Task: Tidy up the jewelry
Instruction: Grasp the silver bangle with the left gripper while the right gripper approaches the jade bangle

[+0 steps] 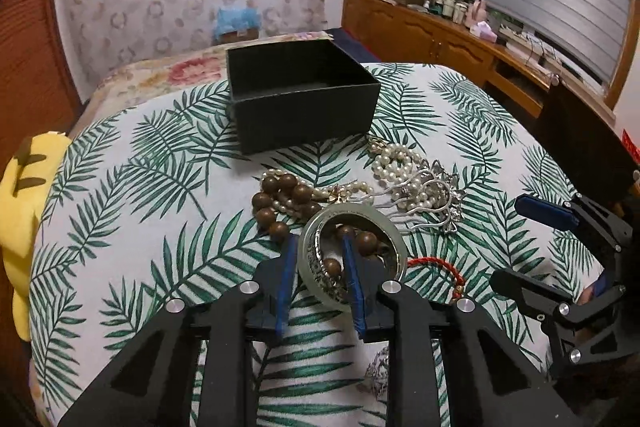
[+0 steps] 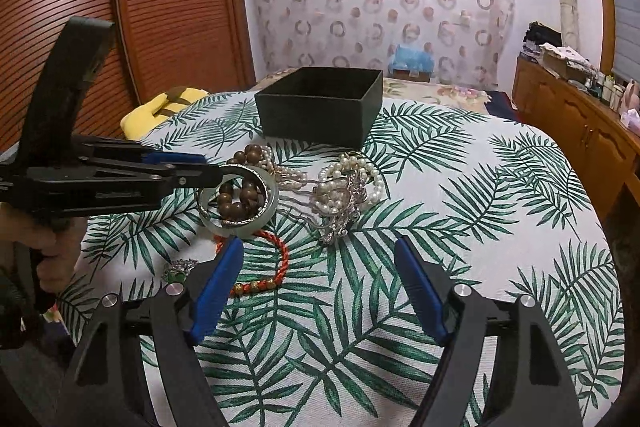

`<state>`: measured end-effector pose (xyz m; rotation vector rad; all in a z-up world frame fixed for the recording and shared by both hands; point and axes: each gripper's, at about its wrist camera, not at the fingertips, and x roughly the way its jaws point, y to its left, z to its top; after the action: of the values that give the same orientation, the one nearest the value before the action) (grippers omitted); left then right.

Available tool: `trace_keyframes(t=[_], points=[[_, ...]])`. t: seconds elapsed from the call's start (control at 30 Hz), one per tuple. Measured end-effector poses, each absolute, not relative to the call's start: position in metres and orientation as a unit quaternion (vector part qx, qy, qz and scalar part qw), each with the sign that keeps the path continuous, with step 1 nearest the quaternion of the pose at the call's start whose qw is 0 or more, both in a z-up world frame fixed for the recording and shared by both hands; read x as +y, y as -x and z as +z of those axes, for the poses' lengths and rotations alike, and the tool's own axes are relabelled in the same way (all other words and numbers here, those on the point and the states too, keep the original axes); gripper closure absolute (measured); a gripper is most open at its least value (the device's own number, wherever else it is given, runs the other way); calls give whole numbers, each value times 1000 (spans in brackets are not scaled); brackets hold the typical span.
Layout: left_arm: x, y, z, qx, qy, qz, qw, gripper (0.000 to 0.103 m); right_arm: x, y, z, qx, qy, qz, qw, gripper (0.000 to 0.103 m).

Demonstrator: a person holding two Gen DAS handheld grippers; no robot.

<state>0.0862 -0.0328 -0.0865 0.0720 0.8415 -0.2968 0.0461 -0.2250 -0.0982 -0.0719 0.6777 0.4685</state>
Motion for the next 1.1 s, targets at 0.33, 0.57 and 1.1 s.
trace_keyframes(t=[0.33,0.57,1.1], points=[[-36,-83,-82,386,-67,-125,911,98,-226,-46,-99,328,30,229,916,23],[-25,-71,-63,349,-39,-128,927,99,-226,-47,-98,331,36,232,914,23],[27,-49,-44,303,15,-89,949,99,-159,-88,-94,359,88,320,872,19]])
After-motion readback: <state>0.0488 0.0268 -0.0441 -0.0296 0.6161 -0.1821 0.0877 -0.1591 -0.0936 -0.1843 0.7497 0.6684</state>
